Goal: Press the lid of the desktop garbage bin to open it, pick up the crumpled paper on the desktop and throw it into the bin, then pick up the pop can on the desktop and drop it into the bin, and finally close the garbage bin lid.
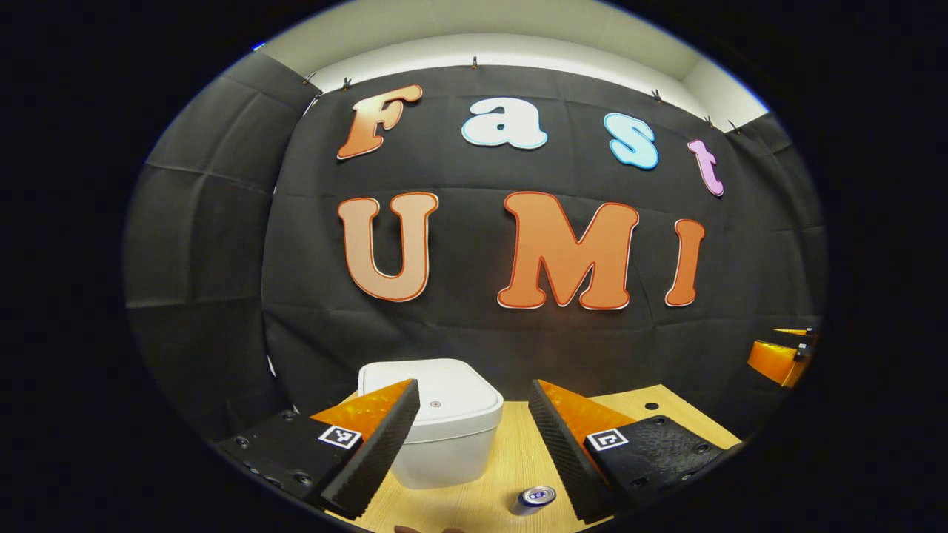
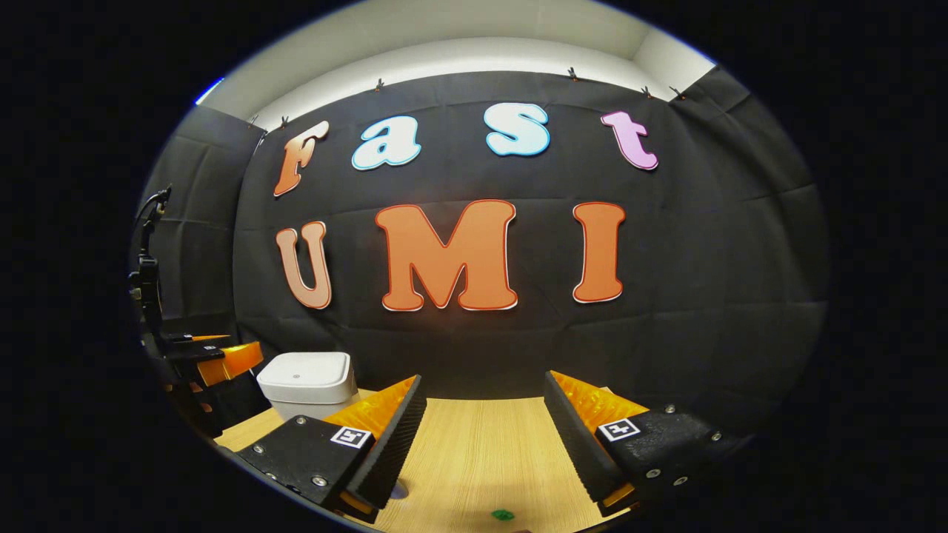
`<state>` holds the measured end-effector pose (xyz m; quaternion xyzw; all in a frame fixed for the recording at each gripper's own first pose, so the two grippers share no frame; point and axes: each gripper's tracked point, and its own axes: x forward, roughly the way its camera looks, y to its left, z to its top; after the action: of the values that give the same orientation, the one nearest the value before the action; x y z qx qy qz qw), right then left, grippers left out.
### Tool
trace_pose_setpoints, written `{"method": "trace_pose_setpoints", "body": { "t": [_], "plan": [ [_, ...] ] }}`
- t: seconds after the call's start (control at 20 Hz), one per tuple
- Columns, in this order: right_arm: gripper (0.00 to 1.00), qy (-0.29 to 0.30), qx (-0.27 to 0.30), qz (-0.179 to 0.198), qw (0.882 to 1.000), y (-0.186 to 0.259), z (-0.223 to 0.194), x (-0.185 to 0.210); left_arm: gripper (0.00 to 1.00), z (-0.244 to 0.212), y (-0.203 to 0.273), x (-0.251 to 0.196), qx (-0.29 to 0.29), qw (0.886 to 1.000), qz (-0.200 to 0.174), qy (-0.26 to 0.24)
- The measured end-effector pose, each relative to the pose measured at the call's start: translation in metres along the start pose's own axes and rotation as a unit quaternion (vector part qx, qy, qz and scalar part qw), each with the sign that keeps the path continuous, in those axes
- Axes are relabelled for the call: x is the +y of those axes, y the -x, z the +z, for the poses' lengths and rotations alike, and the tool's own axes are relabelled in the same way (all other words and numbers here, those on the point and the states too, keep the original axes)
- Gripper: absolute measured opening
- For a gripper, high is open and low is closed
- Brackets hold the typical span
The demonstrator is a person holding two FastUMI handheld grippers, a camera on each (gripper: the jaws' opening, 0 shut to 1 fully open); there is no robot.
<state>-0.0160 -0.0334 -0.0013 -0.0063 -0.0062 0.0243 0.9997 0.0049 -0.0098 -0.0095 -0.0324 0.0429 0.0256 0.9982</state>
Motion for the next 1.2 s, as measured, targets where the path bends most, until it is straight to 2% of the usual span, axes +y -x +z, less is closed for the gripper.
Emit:
{"method": "trace_pose_setpoints", "body": {
  "t": [0.4, 0.9, 1.0, 1.1, 1.2],
  "plan": [
    [0.95, 0.003, 0.005, 0.009, 1.0, -0.011, -0.002, 0.008, 0.94, 0.005, -0.006, 0.005, -0.003, 1.0, 0.012, -0.009],
    [0.95, -0.001, 0.012, 0.011, 1.0, -0.016, -0.011, 0.01, 0.94, 0.001, -0.01, 0.005, 0.006, 1.0, 0.005, -0.005],
    [0.95, -0.003, 0.008, 0.017, 1.0, -0.015, -0.008, 0.013, 0.84, 0.001, -0.011, 0.006, 0.01, 1.0, 0.006, -0.008],
    [0.95, -0.003, 0.005, 0.017, 1.0, -0.014, -0.006, 0.012, 0.58, -0.009, -0.012, 0.006, 0.031, 0.999, 0.004, -0.01],
    [0.95, -0.003, 0.005, 0.017, 1.0, -0.015, -0.005, 0.011, 0.31, -0.018, -0.013, 0.009, 0.045, 0.999, 0.007, 0.01]
  ]
}}
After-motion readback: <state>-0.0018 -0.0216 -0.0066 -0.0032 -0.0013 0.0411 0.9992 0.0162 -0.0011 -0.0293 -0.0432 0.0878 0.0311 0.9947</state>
